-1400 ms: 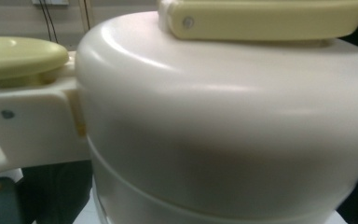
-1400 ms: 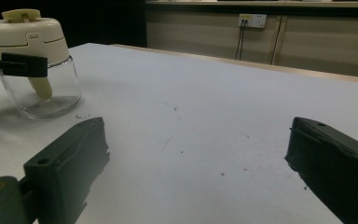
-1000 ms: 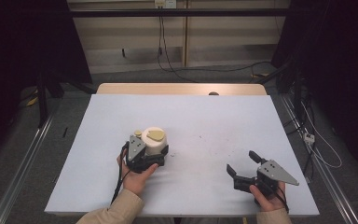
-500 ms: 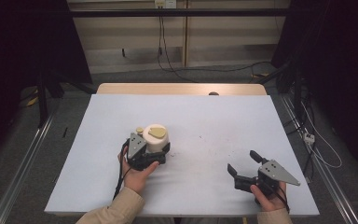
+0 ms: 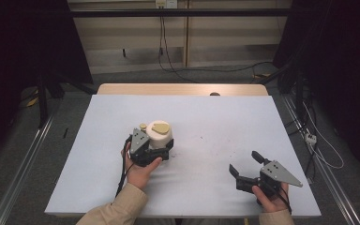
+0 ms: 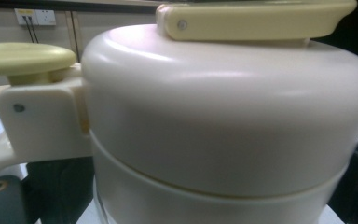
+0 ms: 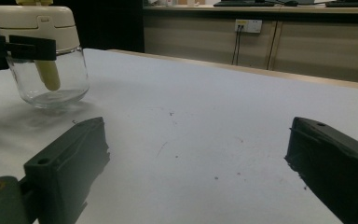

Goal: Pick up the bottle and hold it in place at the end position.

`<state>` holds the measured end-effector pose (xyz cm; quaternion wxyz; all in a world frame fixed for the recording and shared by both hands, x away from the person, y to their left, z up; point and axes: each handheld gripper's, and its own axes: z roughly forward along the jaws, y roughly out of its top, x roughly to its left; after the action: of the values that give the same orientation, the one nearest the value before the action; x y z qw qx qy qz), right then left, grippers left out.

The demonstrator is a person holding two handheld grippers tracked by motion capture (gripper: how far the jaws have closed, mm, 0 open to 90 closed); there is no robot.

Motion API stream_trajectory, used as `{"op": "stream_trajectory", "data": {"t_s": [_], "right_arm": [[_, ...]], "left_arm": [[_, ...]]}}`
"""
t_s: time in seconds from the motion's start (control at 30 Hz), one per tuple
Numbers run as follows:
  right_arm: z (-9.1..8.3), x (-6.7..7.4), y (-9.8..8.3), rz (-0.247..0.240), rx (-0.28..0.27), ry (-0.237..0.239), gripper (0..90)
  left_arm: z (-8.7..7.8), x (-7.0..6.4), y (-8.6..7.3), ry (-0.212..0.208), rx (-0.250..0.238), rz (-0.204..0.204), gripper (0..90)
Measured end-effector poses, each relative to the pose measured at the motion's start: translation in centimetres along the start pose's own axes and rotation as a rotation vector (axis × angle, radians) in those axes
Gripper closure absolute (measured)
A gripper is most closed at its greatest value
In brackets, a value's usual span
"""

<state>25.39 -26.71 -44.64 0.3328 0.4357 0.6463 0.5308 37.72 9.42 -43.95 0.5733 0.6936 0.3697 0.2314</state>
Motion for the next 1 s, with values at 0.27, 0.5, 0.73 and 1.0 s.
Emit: {"op": "stream_trajectory", "data": {"t_s": [0.27, 0.5, 0.73, 1.0], "right_arm": [[0.0, 0.0, 0.0, 0.0, -0.001, 0.002, 4.4], [0.0, 0.0, 0.0, 0.001, 0.0, 0.001, 4.4], [0.0, 0.0, 0.0, -0.002, -0.001, 0.004, 4.5], [0.0, 0.0, 0.1, -0.002, -0.002, 0.007, 4.4]], "left_arm": [[0.8, -0.1, 0.4, -0.003, 0.01, -0.005, 5.3], [1.5, -0.2, 0.8, -0.01, 0.015, 0.012, 5.3], [2.2, -0.3, 1.2, -0.006, 0.019, 0.004, 5.3], [3.0, -0.6, 1.5, -0.008, 0.026, -0.001, 5.3]]}}
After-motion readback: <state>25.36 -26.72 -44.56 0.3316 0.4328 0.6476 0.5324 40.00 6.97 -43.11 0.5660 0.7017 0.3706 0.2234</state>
